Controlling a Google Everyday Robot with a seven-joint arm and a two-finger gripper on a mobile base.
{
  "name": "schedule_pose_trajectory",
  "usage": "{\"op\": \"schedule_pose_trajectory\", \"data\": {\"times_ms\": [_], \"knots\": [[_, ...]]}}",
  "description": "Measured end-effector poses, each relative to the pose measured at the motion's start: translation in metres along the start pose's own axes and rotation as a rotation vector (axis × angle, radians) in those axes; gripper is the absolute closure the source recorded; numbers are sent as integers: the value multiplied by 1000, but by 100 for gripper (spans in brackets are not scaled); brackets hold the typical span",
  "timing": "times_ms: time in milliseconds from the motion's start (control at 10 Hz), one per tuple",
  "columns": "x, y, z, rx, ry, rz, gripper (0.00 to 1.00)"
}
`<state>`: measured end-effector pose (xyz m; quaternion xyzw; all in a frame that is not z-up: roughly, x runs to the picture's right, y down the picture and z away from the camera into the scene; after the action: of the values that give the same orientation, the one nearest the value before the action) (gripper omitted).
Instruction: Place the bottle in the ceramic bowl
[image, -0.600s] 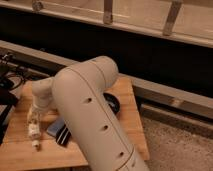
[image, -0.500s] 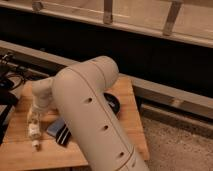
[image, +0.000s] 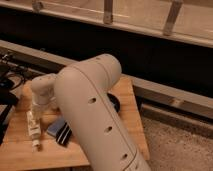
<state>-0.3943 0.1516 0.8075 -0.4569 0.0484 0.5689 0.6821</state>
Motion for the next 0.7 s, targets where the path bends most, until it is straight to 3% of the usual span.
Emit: {"op": "schedule_pose_trajectory", "data": {"times_ms": [200,500,700], "knots": [[1,15,16,-14,25,-28,49],[2,20,22,-30,34,-49,23],[4,32,21,-37,33,-77,20]]}}
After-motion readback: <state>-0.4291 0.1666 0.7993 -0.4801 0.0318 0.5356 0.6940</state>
